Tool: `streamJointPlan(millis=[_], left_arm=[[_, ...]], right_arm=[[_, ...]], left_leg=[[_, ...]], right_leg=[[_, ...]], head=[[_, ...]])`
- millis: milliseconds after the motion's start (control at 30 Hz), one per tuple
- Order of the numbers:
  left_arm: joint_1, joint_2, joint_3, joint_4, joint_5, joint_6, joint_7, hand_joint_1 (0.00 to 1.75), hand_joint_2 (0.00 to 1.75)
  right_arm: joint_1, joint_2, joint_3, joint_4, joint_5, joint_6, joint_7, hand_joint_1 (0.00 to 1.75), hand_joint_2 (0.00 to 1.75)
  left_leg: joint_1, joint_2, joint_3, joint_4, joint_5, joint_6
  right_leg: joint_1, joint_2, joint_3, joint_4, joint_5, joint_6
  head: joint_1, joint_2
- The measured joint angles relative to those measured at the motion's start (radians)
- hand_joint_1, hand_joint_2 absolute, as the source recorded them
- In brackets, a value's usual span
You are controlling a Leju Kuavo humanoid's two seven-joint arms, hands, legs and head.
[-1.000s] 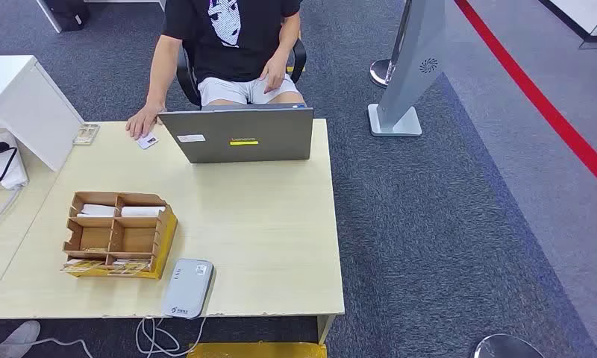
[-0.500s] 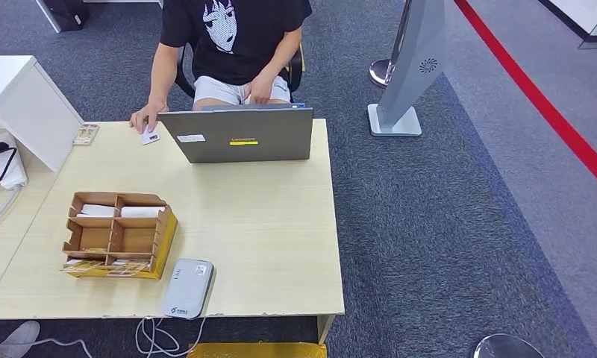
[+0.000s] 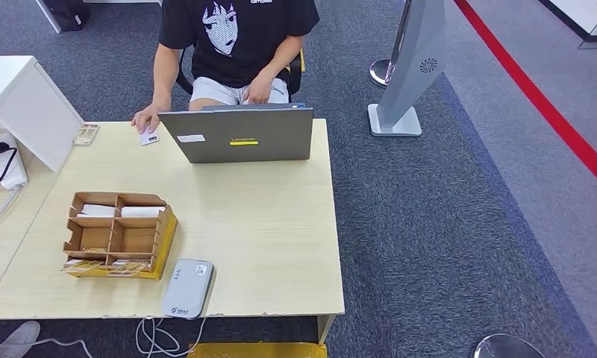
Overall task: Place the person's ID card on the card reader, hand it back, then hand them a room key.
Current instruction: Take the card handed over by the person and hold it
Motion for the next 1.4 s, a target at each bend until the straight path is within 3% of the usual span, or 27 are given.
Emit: streamJointPlan(millis=[200, 333, 433, 567, 633, 700, 867, 1033, 1400], left_arm=[[0.028, 0.015, 0.001, -0.055, -0.124, 0.096, -0.056, 0.00, 1.75], [0.114, -0.004, 0.006, -0.278, -0.251, 0.144, -0.060, 0.00, 1.75], [0.180, -0.009, 0.062, -0.538, -0.269, -0.056, -0.041, 0.00, 1.75], [0.152, 0.032, 0.323, -0.736, -0.488, -0.489, 0.015, 0.00, 1.75], [0.125, 0.050, 0.444, -0.767, -0.634, -0.587, -0.021, 0.00, 1.75], [0.123, 0.066, 0.498, -0.780, -0.716, -0.589, -0.049, 0.00, 1.75], [0.177, 0.103, 0.411, -0.793, -0.661, -0.497, -0.059, 0.00, 1.75], [0.209, 0.125, 0.327, -0.813, -0.621, -0.470, -0.060, 0.00, 1.75], [0.228, 0.136, 0.275, -0.824, -0.619, -0.469, -0.060, 0.00, 1.75]], right_arm=[[-0.003, 0.001, -0.030, 0.000, -0.014, -0.026, -0.008, 0.00, 1.75], [-0.005, 0.002, -0.046, 0.000, -0.007, -0.021, -0.039, 0.00, 1.75], [-0.003, -0.001, -0.046, 0.000, 0.030, 0.010, -0.049, 0.00, 1.75], [-0.006, -0.008, -0.037, 0.000, 0.077, 0.057, -0.037, 0.00, 1.75], [-0.007, -0.010, -0.030, 0.000, 0.092, 0.068, -0.032, 0.00, 1.75], [-0.007, -0.012, -0.021, 0.000, 0.108, 0.072, -0.025, 0.00, 1.75], [-0.007, -0.023, 0.006, 0.000, 0.140, 0.102, 0.023, 0.00, 1.75], [-0.008, -0.048, 0.025, 0.001, 0.147, 0.140, 0.068, 0.00, 1.75], [-0.008, -0.067, 0.034, 0.001, 0.147, 0.144, 0.072, 0.00, 1.75]], left_leg=[[0.000, 0.000, 0.000, 0.000, 0.000, 0.000], [0.001, 0.001, 0.001, 0.000, 0.000, 0.000], [0.001, 0.001, 0.000, 0.000, 0.000, -0.001], [0.002, 0.000, 0.001, -0.001, 0.000, -0.002], [0.002, 0.001, 0.002, -0.001, 0.001, -0.003], [0.002, 0.001, 0.002, -0.002, 0.002, -0.004], [0.002, 0.000, 0.002, -0.002, 0.001, -0.003], [0.002, 0.000, 0.001, -0.002, 0.001, -0.003], [0.002, 0.000, 0.002, -0.002, 0.001, -0.003]], right_leg=[[0.000, 0.000, 0.000, 0.000, 0.000, 0.000], [0.001, 0.001, 0.000, 0.000, 0.000, 0.000], [0.001, 0.001, -0.001, 0.000, 0.000, 0.000], [0.002, 0.000, -0.001, 0.000, -0.001, -0.002], [0.002, 0.001, 0.000, 0.001, 0.000, -0.003], [0.002, 0.001, 0.000, 0.001, 0.000, -0.003], [0.002, 0.000, -0.001, 0.001, -0.001, -0.004], [0.001, 0.000, 0.000, 0.001, -0.001, -0.004], [0.002, 0.000, 0.000, 0.001, -0.001, -0.004]], head=[[0.000, 0.000], [0.000, 0.000], [0.001, 0.000], [0.001, 0.000], [0.000, 0.000], [0.000, 0.000], [0.000, 0.000], [0.000, 0.000], [0.000, 0.000]])
